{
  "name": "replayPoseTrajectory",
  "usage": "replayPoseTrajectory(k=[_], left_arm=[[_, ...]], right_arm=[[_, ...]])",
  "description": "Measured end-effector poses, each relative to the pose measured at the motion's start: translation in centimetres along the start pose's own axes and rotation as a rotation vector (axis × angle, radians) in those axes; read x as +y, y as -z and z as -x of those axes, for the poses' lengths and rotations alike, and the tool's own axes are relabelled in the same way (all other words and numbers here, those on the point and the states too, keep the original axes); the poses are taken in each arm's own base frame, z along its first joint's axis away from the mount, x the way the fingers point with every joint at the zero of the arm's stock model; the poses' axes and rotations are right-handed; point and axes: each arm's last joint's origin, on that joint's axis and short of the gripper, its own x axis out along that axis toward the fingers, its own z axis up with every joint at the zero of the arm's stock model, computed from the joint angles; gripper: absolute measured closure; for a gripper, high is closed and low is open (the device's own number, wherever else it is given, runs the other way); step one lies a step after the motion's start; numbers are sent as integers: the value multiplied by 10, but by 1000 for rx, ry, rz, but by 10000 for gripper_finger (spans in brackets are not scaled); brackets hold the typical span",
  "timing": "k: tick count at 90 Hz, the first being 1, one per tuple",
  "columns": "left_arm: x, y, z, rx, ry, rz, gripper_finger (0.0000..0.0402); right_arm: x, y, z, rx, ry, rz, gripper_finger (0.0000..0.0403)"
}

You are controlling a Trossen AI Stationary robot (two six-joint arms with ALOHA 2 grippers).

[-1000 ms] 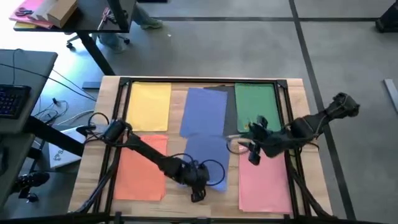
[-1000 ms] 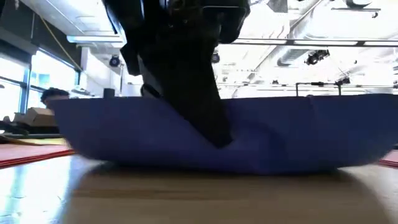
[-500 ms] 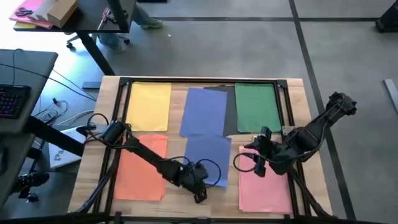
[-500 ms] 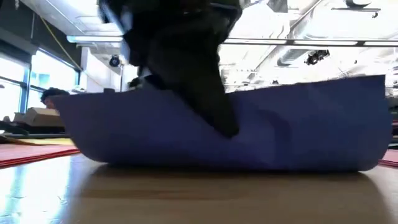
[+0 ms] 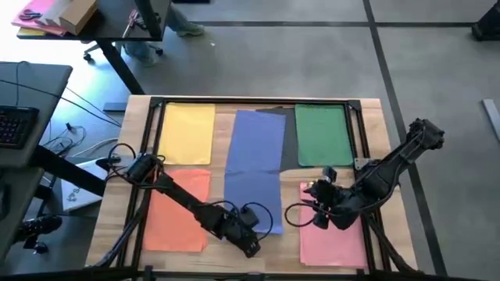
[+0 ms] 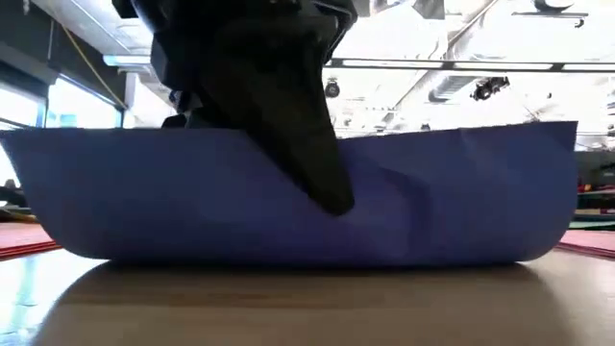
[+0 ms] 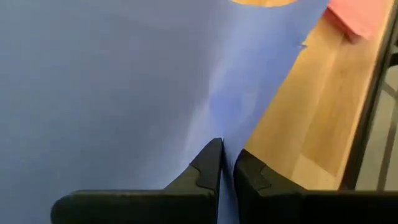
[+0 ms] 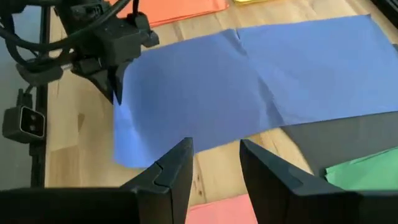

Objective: Organize paper
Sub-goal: Move the blue paper to the bottom center of the table

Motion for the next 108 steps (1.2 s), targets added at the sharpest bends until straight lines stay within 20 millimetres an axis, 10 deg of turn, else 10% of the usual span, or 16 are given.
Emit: replayPoseTrajectory(k=[108], left_arm=[[2,-19,-4,291,280,-70,221]], right_arm=[[-13,-13,-10,-40,81,-26,279]])
